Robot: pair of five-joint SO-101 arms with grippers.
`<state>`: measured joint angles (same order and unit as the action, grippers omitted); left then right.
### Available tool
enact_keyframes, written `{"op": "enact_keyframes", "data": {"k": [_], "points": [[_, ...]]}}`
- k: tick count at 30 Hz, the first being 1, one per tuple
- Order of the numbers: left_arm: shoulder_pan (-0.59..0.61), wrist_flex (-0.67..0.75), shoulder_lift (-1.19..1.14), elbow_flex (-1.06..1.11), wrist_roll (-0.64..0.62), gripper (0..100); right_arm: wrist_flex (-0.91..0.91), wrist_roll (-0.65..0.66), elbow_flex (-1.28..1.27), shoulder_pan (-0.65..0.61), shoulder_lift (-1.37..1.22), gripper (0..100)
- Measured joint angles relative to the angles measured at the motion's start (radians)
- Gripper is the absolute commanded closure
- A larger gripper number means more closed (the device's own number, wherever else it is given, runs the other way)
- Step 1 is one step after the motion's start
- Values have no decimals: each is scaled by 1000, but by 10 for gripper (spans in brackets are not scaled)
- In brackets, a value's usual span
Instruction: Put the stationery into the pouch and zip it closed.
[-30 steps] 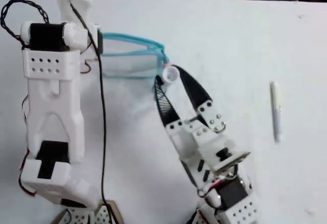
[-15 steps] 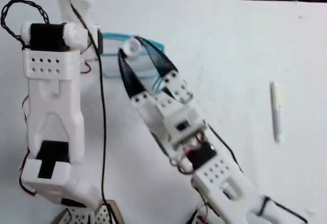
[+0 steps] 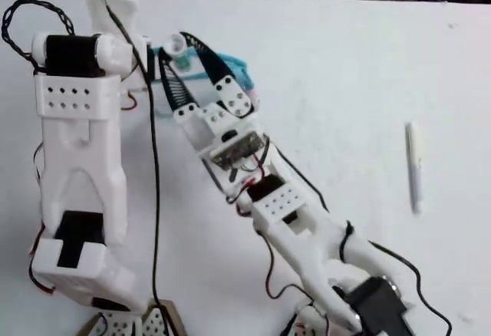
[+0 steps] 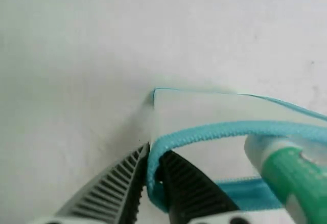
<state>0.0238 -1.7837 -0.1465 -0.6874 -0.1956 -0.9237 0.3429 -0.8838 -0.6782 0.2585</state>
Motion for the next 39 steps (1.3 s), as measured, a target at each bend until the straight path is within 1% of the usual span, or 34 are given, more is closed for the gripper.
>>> {"op": "enact_keyframes", "data": {"k": [6,14,16,22,24,35,37,39], "points": [[0,0,0,0,0,977,-9,0,0,28,-81,981],[0,0,0,0,0,977,-8,0,2,37,-92,978],[0,0,0,0,0,977,17,0,6,37,-92,947],[-2,0,0,0,0,977,40,0,12,37,-91,765],[-3,0,0,0,0,977,40,0,12,37,-91,745],[-3,2,0,0,0,977,48,0,12,43,-66,745],[-3,2,0,0,0,977,51,0,11,71,-32,769],[-3,2,0,0,0,977,84,0,11,115,23,829]]}}
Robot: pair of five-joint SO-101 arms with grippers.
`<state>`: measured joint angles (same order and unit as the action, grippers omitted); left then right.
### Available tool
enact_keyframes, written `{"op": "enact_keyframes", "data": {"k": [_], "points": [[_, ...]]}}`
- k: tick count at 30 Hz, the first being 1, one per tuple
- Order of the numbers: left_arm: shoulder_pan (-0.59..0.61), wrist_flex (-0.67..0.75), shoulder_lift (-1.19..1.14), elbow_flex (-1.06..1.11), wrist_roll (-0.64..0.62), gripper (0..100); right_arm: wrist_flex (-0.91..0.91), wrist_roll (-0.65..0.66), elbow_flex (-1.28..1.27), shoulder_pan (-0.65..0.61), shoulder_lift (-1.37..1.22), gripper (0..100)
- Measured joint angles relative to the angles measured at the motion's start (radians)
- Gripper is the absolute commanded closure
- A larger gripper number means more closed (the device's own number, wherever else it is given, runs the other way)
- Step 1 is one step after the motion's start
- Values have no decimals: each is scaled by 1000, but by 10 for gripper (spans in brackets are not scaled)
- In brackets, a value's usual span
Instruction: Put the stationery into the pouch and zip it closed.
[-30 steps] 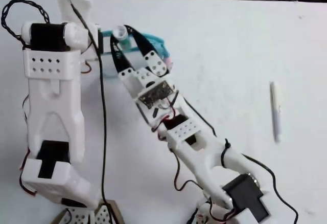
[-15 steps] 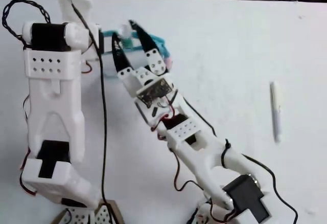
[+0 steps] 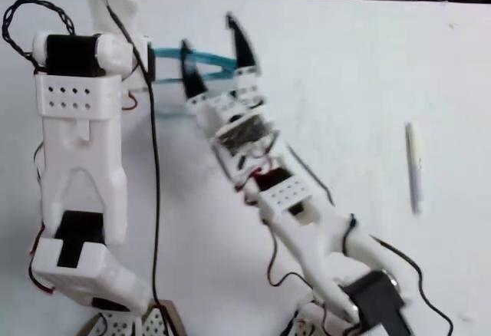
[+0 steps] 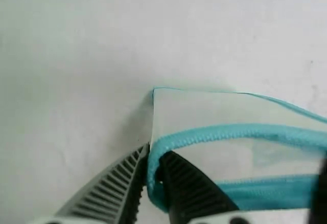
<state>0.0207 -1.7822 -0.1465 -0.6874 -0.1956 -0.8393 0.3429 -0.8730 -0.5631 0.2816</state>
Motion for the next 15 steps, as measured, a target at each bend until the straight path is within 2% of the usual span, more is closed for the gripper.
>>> {"op": "enact_keyframes", "data": {"k": [5,8,11,15], "points": [[2,0,0,0,0,977,261,0,-2,172,183,988],[2,0,0,0,0,977,494,-29,-12,304,327,961],[2,0,0,0,0,977,764,-94,-12,456,459,977],[2,0,0,0,0,977,1106,-120,2,675,519,981]]}}
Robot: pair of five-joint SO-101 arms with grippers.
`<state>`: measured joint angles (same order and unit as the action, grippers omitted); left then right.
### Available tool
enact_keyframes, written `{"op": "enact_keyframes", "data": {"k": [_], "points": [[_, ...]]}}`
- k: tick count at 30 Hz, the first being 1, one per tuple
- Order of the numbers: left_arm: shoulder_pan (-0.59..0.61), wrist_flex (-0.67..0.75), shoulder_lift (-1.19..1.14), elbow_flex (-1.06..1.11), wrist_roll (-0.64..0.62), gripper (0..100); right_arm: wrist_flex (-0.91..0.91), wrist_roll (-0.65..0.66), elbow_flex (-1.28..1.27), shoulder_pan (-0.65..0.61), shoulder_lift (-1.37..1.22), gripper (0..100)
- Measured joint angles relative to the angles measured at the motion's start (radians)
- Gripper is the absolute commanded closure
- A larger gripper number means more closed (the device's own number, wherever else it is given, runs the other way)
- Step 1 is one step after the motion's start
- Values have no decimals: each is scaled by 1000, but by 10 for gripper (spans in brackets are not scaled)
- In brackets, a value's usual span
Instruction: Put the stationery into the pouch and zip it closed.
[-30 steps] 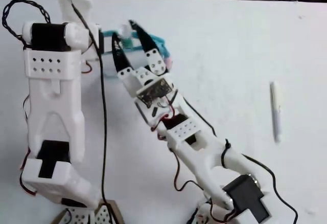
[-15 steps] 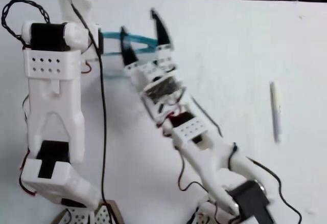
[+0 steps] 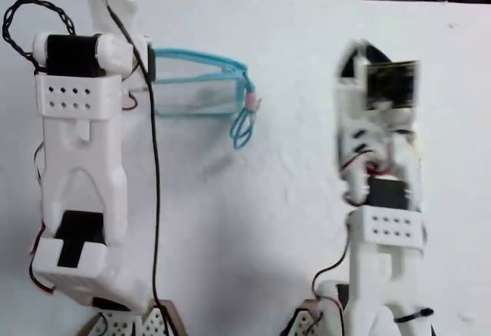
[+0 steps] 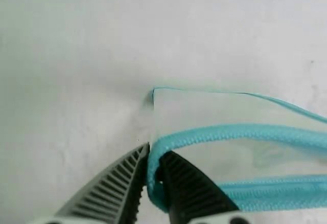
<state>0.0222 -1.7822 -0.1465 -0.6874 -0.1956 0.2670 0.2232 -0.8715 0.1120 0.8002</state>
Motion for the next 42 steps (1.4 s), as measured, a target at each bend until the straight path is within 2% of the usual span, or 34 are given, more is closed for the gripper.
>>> {"op": "enact_keyframes", "data": {"k": [2,5,10,16,23,35,42], "points": [[0,8,0,0,0,977,127,0,23,104,-8,981],[0,9,-2,2,0,977,227,0,91,210,-87,981],[-2,9,-2,2,0,977,348,84,241,292,-315,964],[-2,9,-2,2,0,977,402,229,345,308,-562,803],[-2,9,-2,2,0,977,402,293,463,308,-789,806],[-2,9,-2,2,0,977,405,295,640,287,-1111,808],[-2,9,-2,2,0,977,594,272,827,287,-1218,808]]}}
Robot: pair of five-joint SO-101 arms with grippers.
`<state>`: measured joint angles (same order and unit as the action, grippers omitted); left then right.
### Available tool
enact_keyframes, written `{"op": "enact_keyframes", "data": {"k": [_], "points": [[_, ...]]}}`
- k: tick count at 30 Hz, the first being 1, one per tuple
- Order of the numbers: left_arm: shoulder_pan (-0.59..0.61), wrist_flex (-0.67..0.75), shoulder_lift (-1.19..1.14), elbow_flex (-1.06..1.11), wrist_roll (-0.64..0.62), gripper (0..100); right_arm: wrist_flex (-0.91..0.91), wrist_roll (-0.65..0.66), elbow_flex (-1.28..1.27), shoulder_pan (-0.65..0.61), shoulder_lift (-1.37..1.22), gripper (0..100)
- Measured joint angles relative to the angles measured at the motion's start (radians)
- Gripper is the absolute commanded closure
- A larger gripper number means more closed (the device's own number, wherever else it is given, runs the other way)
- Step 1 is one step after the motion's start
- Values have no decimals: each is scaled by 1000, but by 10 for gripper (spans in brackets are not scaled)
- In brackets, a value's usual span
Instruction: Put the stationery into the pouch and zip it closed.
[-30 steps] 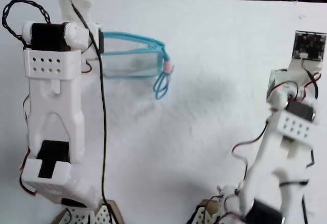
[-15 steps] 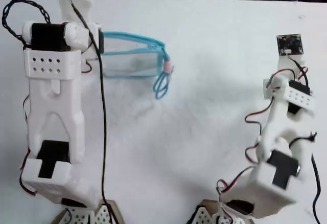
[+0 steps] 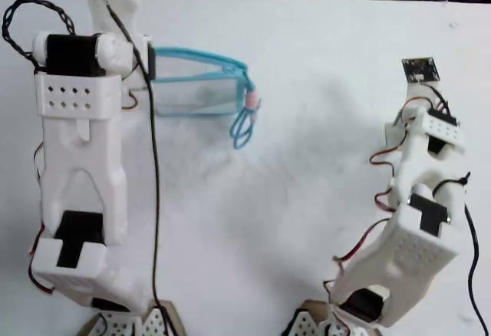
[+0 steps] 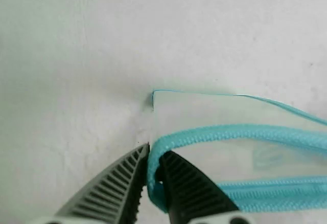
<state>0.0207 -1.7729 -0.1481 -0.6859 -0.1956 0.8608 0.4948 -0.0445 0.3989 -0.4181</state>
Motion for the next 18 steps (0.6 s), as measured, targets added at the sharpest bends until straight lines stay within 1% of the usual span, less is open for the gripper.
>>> {"op": "enact_keyframes", "data": {"k": [2,6,8,10,14,18], "points": [[0,0,0,0,0,977,66,-9,80,0,-40,827],[0,0,0,0,0,977,213,-15,250,8,-137,955],[0,0,0,0,0,977,282,-15,341,11,-187,981],[0,0,0,0,0,977,347,-15,431,9,-241,950],[0,0,0,0,0,977,427,-15,572,8,-345,858],[0,0,0,0,0,977,488,-15,687,26,-410,843]]}}
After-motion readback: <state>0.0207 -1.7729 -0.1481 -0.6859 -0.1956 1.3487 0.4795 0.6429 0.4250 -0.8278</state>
